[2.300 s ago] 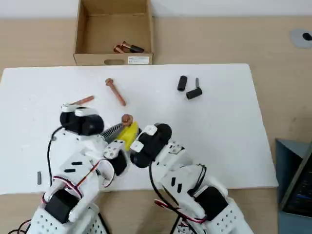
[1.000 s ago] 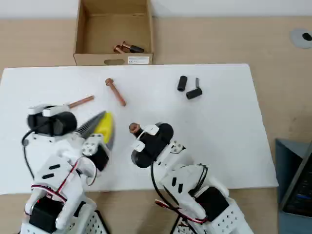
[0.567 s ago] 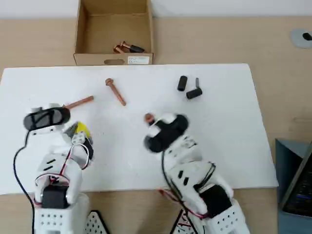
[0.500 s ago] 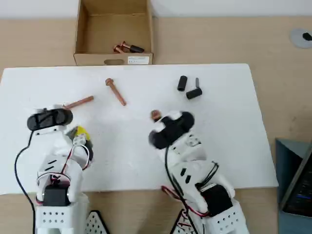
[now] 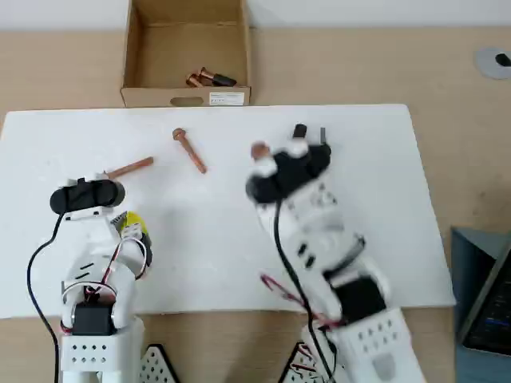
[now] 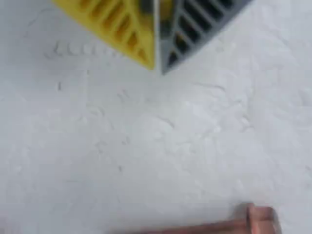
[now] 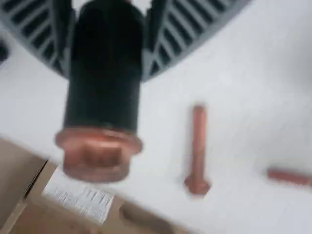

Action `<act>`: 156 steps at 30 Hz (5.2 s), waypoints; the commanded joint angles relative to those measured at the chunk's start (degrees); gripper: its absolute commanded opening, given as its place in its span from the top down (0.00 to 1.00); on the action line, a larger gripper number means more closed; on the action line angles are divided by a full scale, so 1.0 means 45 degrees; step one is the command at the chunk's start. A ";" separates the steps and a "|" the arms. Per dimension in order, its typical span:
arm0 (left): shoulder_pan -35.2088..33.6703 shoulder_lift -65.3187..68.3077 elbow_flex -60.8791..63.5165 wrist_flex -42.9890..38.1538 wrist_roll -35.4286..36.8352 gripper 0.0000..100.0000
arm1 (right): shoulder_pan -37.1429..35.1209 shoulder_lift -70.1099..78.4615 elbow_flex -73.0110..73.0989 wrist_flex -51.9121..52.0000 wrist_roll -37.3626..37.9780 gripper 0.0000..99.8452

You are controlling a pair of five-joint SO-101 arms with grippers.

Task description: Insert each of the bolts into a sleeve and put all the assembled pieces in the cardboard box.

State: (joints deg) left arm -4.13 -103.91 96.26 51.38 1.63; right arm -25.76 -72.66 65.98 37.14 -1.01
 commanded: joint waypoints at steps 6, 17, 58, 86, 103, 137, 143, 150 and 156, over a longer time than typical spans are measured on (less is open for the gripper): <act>-0.0117 -0.0088 0.0176 0.0000 0.0000 1.00 | 0.1436 0.9602 -0.7531 -0.3204 -0.0098 0.99; -0.0117 -0.0088 0.0176 0.0020 0.0000 1.00 | 0.1573 1.9175 -1.7299 -0.3477 0.0527 0.99; -0.0567 -0.0088 0.0156 0.0020 0.0469 1.00 | 0.0772 3.0994 -3.1463 -0.0469 0.5626 0.85; -0.0567 -0.0088 0.0156 0.0020 0.0469 1.00 | 0.0869 2.9353 -3.5897 0.4474 0.5548 0.99; -0.0567 -0.0088 0.0156 0.0020 0.0469 1.00 | 0.0908 2.4020 -3.5897 1.1624 0.4103 0.99; -0.0567 -0.0088 0.0156 0.0020 0.0469 1.00 | 0.2999 2.3023 -2.7399 1.4007 -0.2071 0.99; -0.0567 -0.0088 0.0156 0.0020 0.0469 1.00 | 0.2999 2.3023 -2.5817 1.2874 -0.2168 0.99; -0.0567 -0.0088 0.0156 0.0020 0.0469 1.00 | 0.3018 2.3043 -2.4801 1.2073 -0.2188 0.85; -0.0567 -0.0088 0.0156 0.0020 0.0469 1.00 | 0.3214 2.3961 -2.4899 1.1800 -0.2188 0.85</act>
State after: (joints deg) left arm -6.59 -103.91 96.26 51.38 3.30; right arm -12.84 34.77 -45.76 91.47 -10.42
